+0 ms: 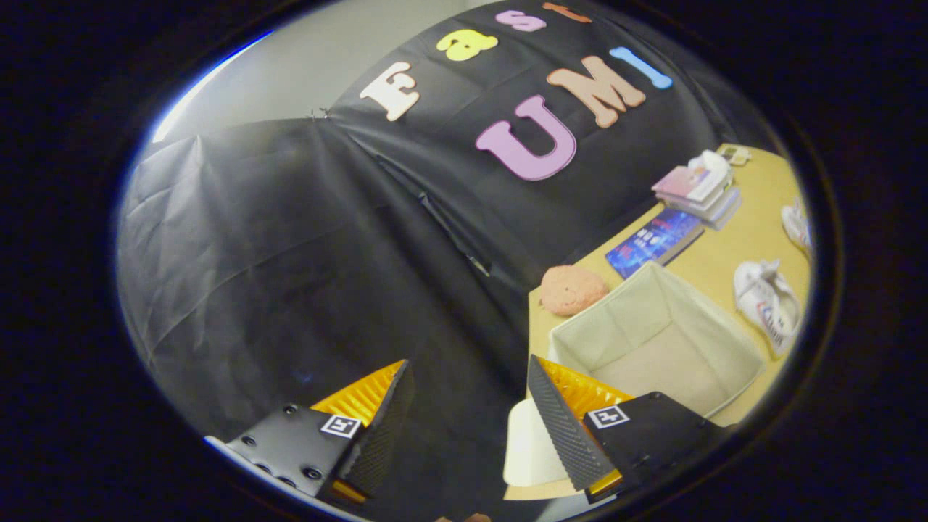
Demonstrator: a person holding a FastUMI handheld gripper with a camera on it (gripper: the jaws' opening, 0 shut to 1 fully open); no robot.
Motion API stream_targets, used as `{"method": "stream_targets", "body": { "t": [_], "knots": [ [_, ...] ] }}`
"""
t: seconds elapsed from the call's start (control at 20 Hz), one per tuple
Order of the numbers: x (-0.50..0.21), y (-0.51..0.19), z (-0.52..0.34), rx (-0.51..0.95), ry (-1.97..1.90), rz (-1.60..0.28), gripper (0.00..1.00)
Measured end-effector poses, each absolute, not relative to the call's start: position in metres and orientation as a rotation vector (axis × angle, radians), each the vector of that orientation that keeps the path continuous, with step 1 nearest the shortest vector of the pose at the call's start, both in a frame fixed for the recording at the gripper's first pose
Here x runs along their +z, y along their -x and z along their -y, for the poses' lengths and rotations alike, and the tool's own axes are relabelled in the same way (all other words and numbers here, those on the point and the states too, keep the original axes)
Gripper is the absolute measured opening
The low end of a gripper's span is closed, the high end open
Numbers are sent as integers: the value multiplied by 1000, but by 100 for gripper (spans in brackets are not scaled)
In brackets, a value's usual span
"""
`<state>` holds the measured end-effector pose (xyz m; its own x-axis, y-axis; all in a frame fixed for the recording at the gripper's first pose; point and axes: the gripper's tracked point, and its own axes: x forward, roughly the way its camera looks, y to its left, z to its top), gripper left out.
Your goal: Open the storage box then place both shoes into the box .Put the left shoe in first, then the right shoe, with the right side of both shoes facing outward in a uniform manner.
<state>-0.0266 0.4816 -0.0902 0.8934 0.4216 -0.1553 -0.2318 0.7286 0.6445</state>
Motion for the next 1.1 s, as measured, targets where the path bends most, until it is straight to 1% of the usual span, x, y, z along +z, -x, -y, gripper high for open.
{"method": "stream_targets", "body": {
  "t": [0.1,0.3,0.4,0.6,0.85,1.1],
  "knots": [
    [-92,21,-442,325,-549,-300,97],
    [-102,7,-343,172,-344,-336,97],
    [-110,2,-299,96,-290,-362,97],
    [-141,-8,-236,0,-246,-429,97],
    [-186,-9,-184,-89,-184,-568,98],
    [-254,-5,-150,-146,-50,-807,96]
  ]
}}
